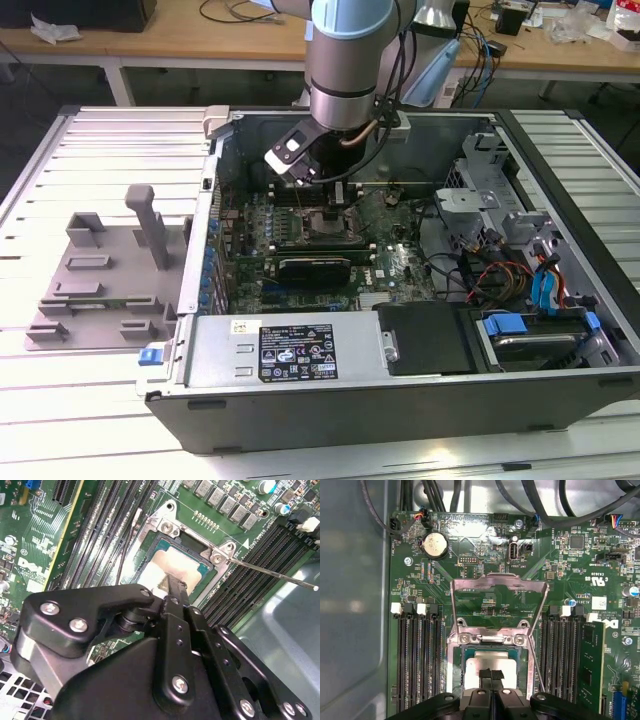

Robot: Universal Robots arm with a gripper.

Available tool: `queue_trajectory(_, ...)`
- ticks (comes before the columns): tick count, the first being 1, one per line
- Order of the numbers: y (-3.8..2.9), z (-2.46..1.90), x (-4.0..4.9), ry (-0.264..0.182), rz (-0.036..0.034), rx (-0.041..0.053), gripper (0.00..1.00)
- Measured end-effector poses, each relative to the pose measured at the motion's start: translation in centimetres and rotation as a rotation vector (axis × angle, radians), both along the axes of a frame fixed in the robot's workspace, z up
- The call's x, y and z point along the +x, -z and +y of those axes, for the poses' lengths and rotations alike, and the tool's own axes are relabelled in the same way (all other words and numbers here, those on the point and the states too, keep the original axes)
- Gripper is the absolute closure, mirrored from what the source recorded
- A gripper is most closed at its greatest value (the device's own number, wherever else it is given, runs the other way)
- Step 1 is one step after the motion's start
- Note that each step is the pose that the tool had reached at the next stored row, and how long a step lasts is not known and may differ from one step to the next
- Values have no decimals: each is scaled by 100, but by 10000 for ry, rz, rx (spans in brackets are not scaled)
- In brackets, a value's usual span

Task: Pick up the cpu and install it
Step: 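Place the cpu into insertion slot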

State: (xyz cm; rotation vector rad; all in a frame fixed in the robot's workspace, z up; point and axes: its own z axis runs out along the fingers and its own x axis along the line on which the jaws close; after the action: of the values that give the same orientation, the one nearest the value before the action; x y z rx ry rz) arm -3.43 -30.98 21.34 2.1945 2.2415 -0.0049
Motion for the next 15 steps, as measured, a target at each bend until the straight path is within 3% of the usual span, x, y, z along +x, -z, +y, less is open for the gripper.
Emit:
queue_trajectory(8, -6, 0, -1, -1, 0, 0, 89)
queue_trajectory(11, -4, 0, -44, 0, -11, 1, 89)
queue_trajectory(15, 40, 0, -42, 1, -11, 27, 89)
